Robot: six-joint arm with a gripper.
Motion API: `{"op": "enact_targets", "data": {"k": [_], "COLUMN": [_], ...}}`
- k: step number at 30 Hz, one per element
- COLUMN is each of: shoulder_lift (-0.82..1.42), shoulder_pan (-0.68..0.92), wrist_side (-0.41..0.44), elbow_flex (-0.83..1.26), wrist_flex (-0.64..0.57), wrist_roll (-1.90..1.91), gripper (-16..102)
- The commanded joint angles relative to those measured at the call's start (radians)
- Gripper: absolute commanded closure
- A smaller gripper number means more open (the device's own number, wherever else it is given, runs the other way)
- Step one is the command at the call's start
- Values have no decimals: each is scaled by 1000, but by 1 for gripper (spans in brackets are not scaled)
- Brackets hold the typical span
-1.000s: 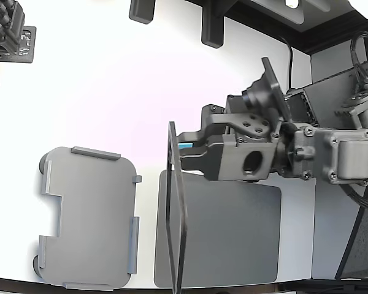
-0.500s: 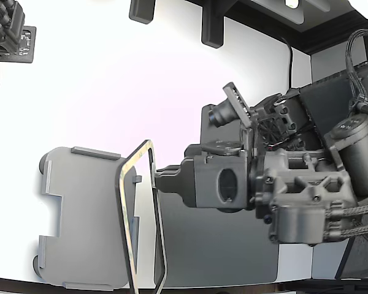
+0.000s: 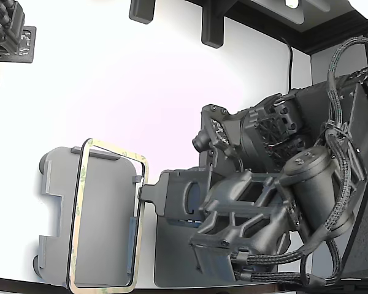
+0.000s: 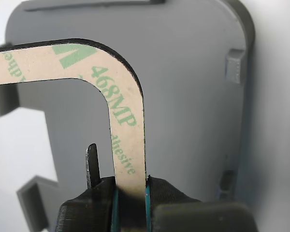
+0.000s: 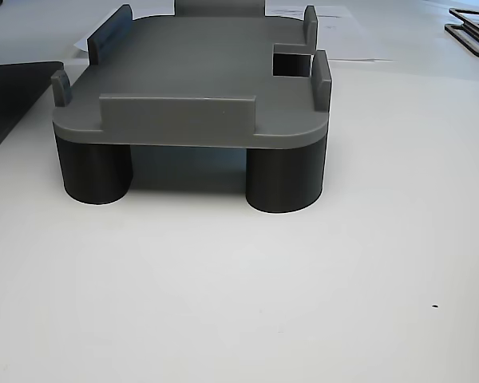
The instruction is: Move top rectangular frame to the holder.
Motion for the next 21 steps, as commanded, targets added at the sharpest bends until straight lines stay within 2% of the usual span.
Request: {"op": "enact_targets", "data": {"k": [1, 10, 16, 21], "shoulder_lift": [-5, -124, -206, -239], "shoulder_pan": [-8, -5, -46, -77], "wrist_side": [-8, -75, -127, -133], "elbow_flex": [-49, -123, -210, -287], "wrist_flex": [2, 18, 80, 137], "wrist_roll": [3, -44, -46, -89], "gripper": [99, 99, 99, 99]}}
